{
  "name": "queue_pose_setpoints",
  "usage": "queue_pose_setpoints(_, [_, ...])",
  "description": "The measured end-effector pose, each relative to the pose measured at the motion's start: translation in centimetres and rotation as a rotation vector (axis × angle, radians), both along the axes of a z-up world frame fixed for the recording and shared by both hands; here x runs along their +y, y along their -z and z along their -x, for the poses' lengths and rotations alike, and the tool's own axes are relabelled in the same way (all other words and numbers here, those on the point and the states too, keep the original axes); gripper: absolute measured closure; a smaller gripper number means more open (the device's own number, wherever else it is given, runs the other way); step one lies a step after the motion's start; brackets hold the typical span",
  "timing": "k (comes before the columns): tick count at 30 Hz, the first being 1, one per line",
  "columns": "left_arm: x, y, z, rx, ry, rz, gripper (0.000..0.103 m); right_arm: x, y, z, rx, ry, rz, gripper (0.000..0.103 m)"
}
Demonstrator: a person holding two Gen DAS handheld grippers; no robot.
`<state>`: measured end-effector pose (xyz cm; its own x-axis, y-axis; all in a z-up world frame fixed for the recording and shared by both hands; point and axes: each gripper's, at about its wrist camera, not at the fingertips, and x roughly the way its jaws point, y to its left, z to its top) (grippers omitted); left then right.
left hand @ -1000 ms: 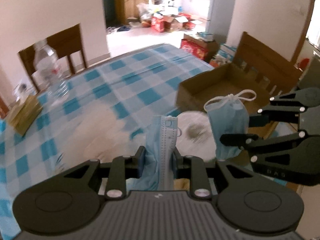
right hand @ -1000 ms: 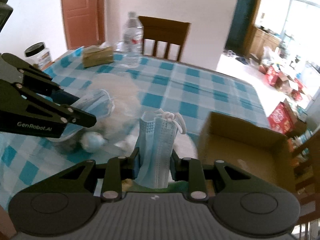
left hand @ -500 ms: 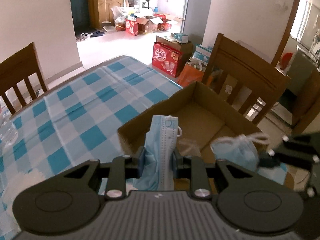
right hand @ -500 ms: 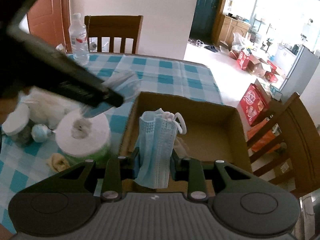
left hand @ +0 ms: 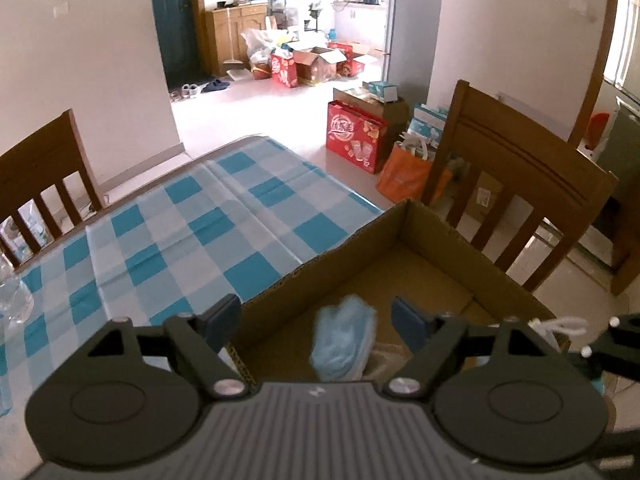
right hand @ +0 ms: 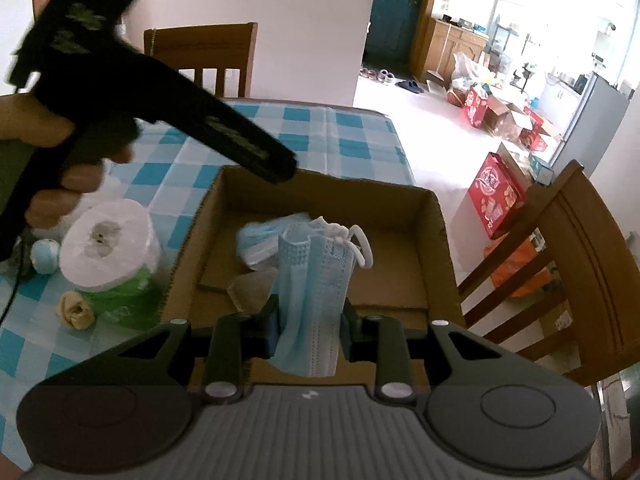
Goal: Organize soft objects
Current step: 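Carry both blue masks into the cardboard box and open both tools, then move both empty tools back over the table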
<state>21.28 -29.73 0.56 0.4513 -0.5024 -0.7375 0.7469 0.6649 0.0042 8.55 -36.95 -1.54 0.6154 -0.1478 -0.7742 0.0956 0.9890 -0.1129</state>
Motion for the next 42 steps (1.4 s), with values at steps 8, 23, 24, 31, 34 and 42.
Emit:
queue_pose_setpoints(8, [2.8, -2.0, 3.1, -0.064, -0.007, 0.004, 0.008, -3.1, 1.1, -1.0, 0.025, 0.030, -0.006, 0.069])
queue_pose_setpoints(23, [8.3, -2.1, 7.2, -0.048, -0.081, 0.044, 0.004, -5.5, 1.2, -0.9, -0.001, 0.122, 0.012, 0.000])
queue_pose_setpoints(24, [8.7, -1.9, 7.4, -0.045, -0.088, 0.044, 0.004, -5.3, 1.1, -0.8, -0.006, 0.120, 0.010, 0.000])
queue_pose_setpoints(31, [11.6, -1.2, 8.8, -0.065, -0.138, 0.039, 0.004, -3.7, 0.2, 0.5, -0.046, 0.107, -0.001, 0.000])
queue_pose_setpoints(34, [13.1, -0.7, 9.5, -0.074, -0.165, 0.031, 0.004, -2.9, 0.0, 1.2, -0.066, 0.093, -0.024, 0.000])
queue_pose_setpoints(42, [16.9, 1.4, 10.5, -0.045, -0.222, -0.009, 0.003, -0.2, 0.3, 2.4, -0.074, 0.079, -0.056, 0.000])
